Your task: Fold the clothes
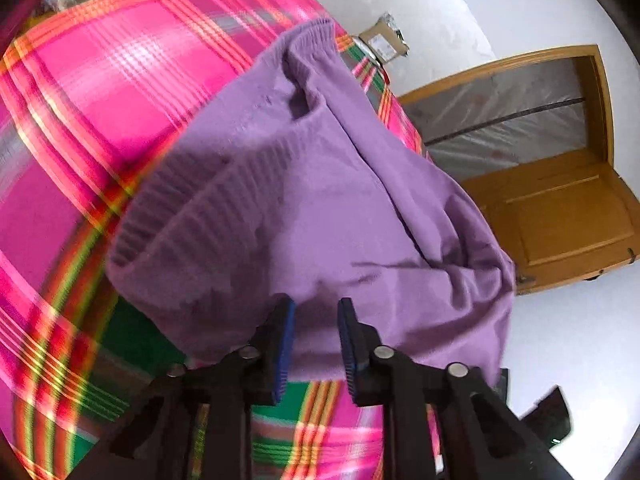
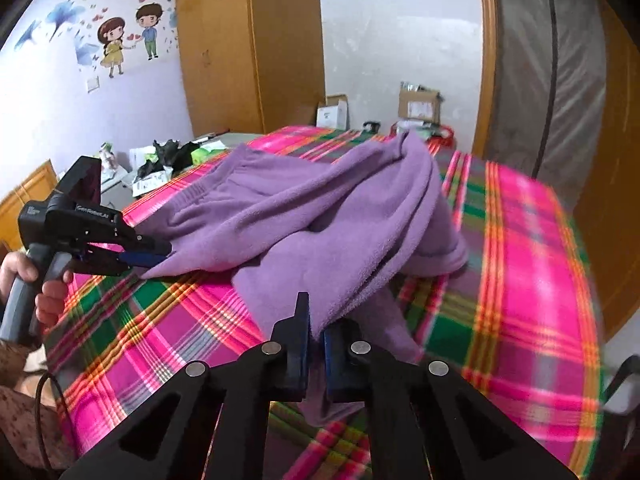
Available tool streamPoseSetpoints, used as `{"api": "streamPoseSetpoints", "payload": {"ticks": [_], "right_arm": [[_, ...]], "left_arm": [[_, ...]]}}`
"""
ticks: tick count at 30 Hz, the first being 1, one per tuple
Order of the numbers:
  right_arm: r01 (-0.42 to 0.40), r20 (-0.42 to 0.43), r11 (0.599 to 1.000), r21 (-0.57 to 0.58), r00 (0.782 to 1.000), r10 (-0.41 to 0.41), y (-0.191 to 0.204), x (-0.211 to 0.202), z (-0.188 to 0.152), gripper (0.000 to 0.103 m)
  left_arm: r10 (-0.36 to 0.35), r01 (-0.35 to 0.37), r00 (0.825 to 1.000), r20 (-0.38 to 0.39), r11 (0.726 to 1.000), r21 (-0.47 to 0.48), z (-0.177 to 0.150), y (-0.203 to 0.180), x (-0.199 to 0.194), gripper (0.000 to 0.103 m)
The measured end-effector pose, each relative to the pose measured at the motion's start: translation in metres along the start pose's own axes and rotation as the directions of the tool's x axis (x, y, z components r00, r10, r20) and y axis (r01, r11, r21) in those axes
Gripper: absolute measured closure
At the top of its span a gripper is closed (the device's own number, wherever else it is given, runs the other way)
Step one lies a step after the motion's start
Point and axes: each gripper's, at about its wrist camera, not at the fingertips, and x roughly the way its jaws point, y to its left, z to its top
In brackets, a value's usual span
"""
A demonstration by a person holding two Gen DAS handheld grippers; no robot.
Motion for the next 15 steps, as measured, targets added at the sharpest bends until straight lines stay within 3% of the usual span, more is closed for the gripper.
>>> {"api": "streamPoseSetpoints", "payload": {"ticks": [6,11,15], "right_arm": [[0.122,0.040,0.992,-0.041,0.992,-0.121,-0.017,-0.026,0.002,0.097],[0.247,0.044,0.966,-0.071,0.969,-0.244,-0.033,-0.041,0.001,0.097],[0.380,0.015,0.916,-0.128,0.924,-0.382,-0.046,-0.038,-0.005,0.097]], "left_arm": [[-0.019,0.019,1.000,0.004,0.999,-0.049,0.004,0.009,0.004,0.097],[-0.018,0.019,0.999,0.031,0.999,-0.027,0.006,0.011,0.003,0.103],[-0.003,0.004,0.999,0.044,1.000,-0.030,0.008,0.014,0.001,0.103]]}}
